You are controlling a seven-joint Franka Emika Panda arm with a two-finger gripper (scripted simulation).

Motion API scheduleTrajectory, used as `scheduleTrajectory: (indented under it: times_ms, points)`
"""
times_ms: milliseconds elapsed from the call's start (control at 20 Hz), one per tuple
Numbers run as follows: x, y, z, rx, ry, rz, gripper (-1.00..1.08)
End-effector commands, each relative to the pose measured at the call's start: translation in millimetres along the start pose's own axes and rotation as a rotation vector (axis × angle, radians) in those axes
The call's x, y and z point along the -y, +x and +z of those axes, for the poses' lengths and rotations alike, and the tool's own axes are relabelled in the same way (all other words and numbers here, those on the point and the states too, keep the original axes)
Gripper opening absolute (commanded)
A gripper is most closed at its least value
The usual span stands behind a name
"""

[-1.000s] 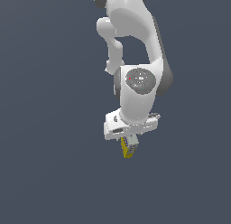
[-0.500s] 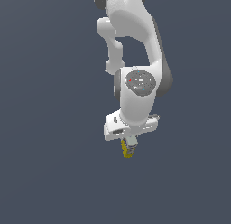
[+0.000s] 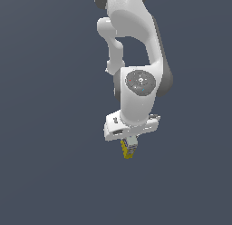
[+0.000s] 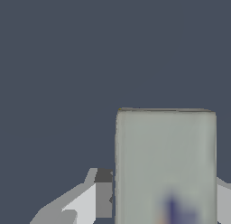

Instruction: Pick up the object and move it to a goal position.

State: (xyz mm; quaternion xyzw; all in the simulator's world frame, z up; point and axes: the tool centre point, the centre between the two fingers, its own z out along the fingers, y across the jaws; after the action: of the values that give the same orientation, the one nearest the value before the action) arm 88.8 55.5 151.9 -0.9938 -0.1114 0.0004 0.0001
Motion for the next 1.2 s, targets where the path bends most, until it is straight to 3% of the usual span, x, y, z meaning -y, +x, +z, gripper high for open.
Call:
scheduleTrajectory:
  times_ms: [0, 550, 1150]
  points:
    - [-2.3, -2.2, -1.1, -0.001, 0.000, 0.000, -1.00]
    - [-33.8, -39.2, -12.4, -0.001, 0.000, 0.000, -1.00]
    - [-116.3, -133.2, -42.2, -0.001, 0.001, 0.001, -1.00]
